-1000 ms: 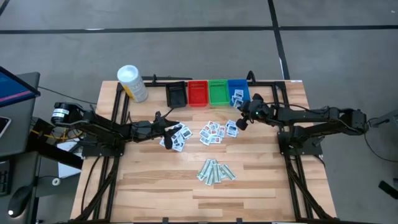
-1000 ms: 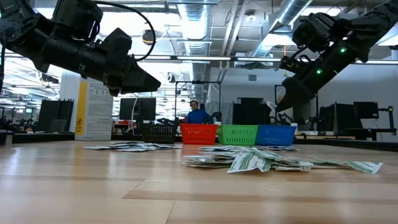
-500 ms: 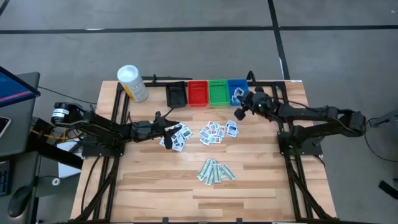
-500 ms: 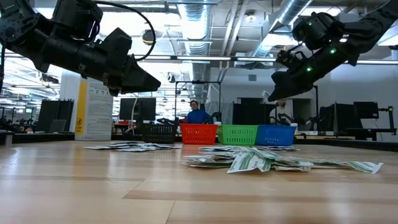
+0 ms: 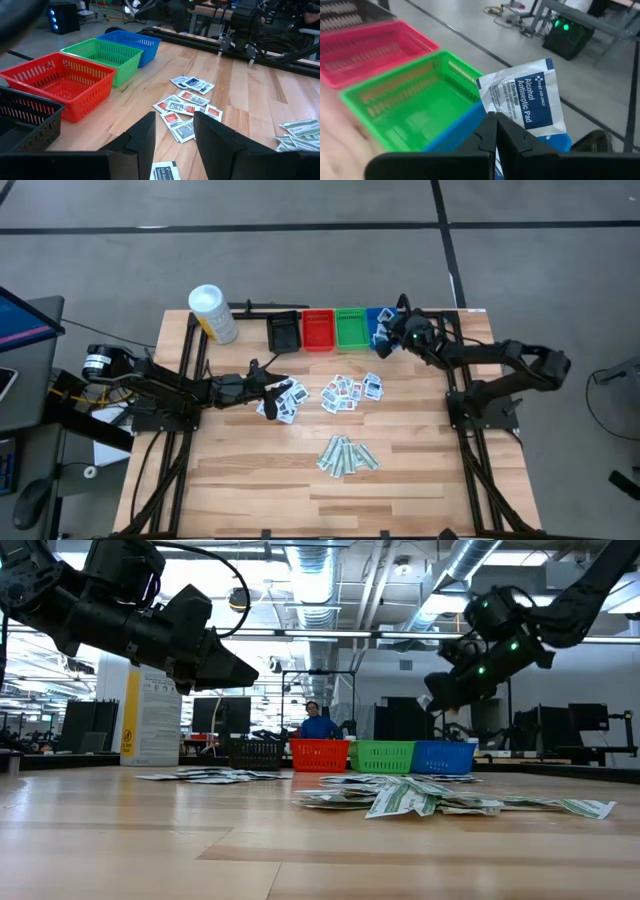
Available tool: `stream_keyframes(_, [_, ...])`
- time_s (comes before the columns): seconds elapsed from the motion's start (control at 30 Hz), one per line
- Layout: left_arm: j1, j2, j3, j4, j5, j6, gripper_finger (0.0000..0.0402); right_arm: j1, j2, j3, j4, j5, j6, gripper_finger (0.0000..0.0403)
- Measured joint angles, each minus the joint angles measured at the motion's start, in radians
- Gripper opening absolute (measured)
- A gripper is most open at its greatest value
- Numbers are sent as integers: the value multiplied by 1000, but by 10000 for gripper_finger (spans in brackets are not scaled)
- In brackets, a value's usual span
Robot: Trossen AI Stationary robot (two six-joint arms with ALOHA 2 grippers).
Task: Pick & Place First Aid Supplies
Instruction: Put the blue alcohol pad into the blue bin
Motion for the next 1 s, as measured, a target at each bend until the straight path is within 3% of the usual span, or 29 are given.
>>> stream_keyframes(0.27, [0,0,0,0,0,0,134,-46,126,0,47,-4,52,0])
stream_keyframes(0.43, [0,0,0,0,0,0,134,-31,131,11,55,-3,52,13])
stream_keyframes(0.77, [0,0,0,0,0,0,134,-21,131,13,24,-3,55,79])
stream_keyframes(1.0, [0,0,0,1,0,0,134,29,80,13,19,-3,5,87])
